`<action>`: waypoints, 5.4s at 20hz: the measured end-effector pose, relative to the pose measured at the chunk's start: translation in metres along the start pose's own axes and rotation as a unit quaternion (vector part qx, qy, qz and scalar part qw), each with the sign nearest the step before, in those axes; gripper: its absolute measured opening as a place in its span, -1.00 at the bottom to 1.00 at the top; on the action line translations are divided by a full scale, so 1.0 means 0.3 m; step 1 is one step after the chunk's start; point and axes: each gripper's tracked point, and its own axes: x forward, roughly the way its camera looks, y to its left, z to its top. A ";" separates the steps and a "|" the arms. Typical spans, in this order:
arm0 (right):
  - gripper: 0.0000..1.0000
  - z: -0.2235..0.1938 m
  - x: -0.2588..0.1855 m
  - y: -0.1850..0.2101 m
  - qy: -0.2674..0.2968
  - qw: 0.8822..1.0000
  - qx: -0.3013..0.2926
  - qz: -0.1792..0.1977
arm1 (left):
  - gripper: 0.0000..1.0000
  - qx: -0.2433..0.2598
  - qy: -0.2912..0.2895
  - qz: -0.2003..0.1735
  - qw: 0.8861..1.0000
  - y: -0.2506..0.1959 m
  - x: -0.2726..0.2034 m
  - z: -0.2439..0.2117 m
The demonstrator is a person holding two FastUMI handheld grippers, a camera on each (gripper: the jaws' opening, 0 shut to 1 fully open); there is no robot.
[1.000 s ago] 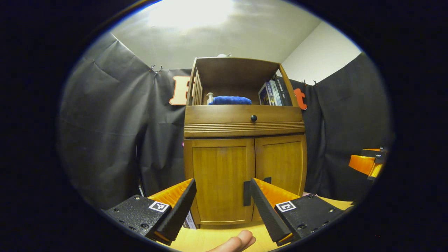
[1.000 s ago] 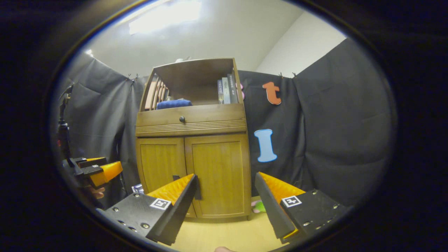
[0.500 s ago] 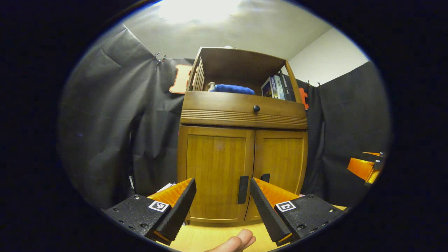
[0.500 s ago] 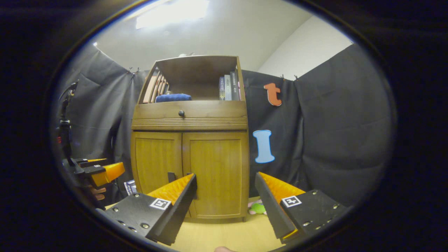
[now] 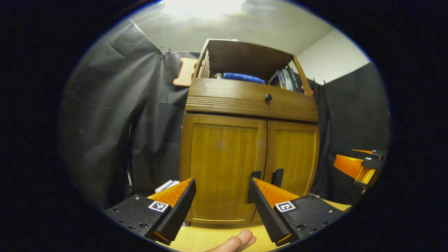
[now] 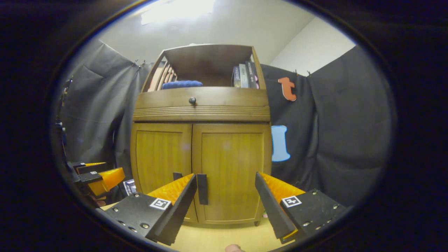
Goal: Open the right door of the double-door shoe cabinet with the right hand, and open the left door with the left hand.
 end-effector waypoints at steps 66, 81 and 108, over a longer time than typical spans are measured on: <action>-0.51 -0.346 0.160 0.031 0.106 0.989 0.029 0.099 | 0.80 0.035 0.030 -0.040 0.998 -0.009 0.026 -0.054; -0.61 -0.310 0.023 -0.152 0.103 0.993 0.021 0.055 | 0.88 0.029 0.011 -0.024 0.999 0.023 -0.002 -0.013; -0.97 -0.259 -0.049 -0.728 0.064 0.998 0.014 -0.019 | 0.82 0.044 0.036 -0.020 0.998 -0.091 0.008 -0.112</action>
